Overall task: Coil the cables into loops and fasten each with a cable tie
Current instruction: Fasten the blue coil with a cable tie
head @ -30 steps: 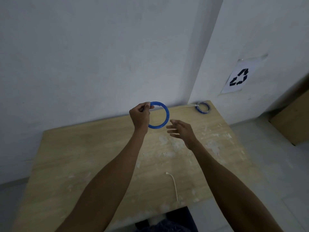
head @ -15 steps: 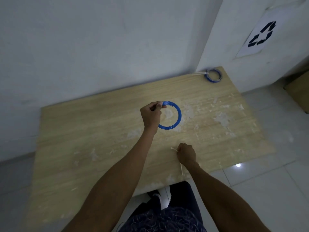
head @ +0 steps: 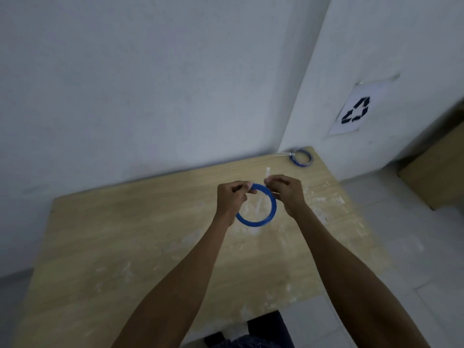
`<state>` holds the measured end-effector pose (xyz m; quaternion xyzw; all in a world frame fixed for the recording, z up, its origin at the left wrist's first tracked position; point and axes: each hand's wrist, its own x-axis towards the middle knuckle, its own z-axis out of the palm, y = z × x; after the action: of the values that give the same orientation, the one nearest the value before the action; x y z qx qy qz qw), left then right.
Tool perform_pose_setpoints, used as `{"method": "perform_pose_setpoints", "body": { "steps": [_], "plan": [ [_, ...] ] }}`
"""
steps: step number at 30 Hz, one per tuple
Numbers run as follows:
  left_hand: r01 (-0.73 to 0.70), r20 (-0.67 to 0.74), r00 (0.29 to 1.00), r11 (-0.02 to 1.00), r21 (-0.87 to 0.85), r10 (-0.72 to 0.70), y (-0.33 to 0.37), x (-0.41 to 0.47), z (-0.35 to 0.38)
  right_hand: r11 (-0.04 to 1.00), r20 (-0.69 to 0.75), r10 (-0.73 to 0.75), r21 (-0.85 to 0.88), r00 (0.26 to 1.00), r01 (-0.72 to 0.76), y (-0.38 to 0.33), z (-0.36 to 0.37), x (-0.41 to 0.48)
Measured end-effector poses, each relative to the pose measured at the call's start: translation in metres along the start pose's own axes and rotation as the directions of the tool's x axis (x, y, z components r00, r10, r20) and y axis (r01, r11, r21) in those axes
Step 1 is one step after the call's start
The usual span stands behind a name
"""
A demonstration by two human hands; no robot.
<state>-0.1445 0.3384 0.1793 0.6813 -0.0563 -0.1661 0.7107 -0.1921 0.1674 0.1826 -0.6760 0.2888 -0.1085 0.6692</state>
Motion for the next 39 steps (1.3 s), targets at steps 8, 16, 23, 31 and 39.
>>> {"method": "perform_pose_setpoints", "body": {
  "steps": [8,16,23,31,39],
  "plan": [
    [-0.117,-0.033,0.993,0.993,0.02,0.118,0.049,0.025,0.0,0.994,0.05,-0.107,0.006,0.993,0.107,-0.078,0.02,0.005],
    [-0.164,-0.013,0.986,0.985,0.059,0.165,0.077,0.035,-0.013,0.979,0.092,-0.198,-0.027,0.976,0.201,-0.106,0.044,0.01],
    [-0.135,-0.216,0.968,0.99,-0.028,0.126,0.101,0.051,-0.038,0.663,0.126,-0.695,-0.269,0.708,0.699,-0.096,0.062,0.004],
    [-0.165,-0.281,0.95,0.983,-0.081,0.136,0.118,0.053,-0.039,0.265,0.316,-0.831,-0.499,0.458,0.825,-0.092,0.083,0.001],
    [-0.137,-0.33,0.944,0.937,-0.322,0.025,0.121,0.05,-0.038,0.457,0.184,-0.829,-0.322,0.529,0.829,-0.099,0.097,-0.007]
  ]
}}
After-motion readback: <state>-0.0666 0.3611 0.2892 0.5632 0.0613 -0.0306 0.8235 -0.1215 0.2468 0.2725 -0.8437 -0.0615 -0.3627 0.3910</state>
